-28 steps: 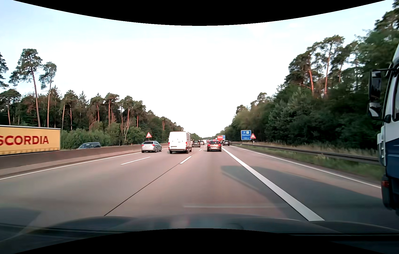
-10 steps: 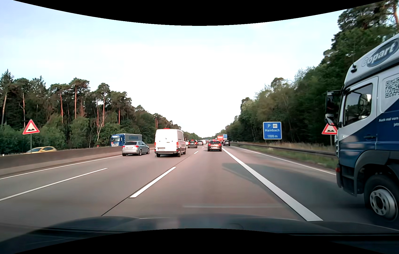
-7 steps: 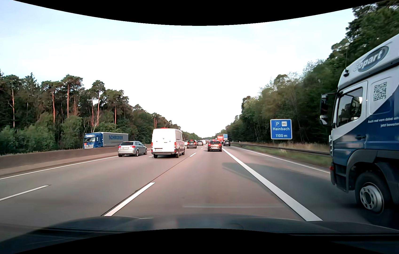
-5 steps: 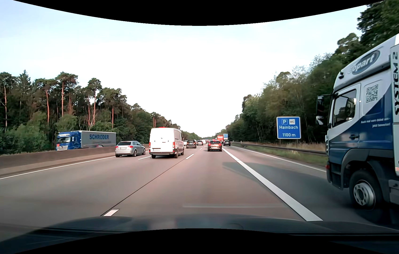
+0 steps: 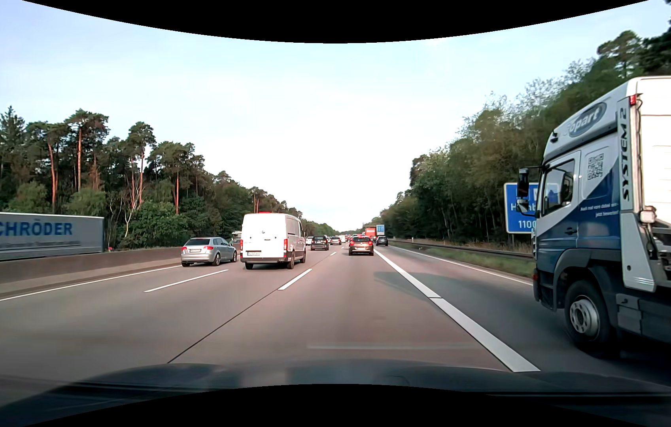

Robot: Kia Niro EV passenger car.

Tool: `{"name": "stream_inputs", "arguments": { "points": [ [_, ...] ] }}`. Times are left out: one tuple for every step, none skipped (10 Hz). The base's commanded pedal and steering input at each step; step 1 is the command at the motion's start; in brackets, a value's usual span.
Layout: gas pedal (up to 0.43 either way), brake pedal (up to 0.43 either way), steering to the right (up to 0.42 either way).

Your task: Follow the waypoints while adhering to traffic rules and regulations

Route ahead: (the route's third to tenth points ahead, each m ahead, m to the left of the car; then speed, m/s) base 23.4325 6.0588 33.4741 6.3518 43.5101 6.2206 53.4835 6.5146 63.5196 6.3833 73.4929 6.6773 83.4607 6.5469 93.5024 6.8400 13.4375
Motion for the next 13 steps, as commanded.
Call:
{"name": "stream_inputs", "arguments": {
  "points": [
    [0.0,0.11,-0.004],
    [0.0,0.11,-0.004],
    [0.0,0.11,-0.004],
    [0.0,0.11,-0.004],
    [0.0,0.11,-0.004],
    [0.0,0.11,-0.004],
    [0.0,0.11,-0.005],
    [0.0,0.11,-0.005],
    [0.0,0.116,-0.005],
    [0.0,0.116,-0.005],
    [0.0,0.116,-0.005],
    [0.0,0.122,-0.005],
    [0.0,0.116,-0.005]
  ]
}}
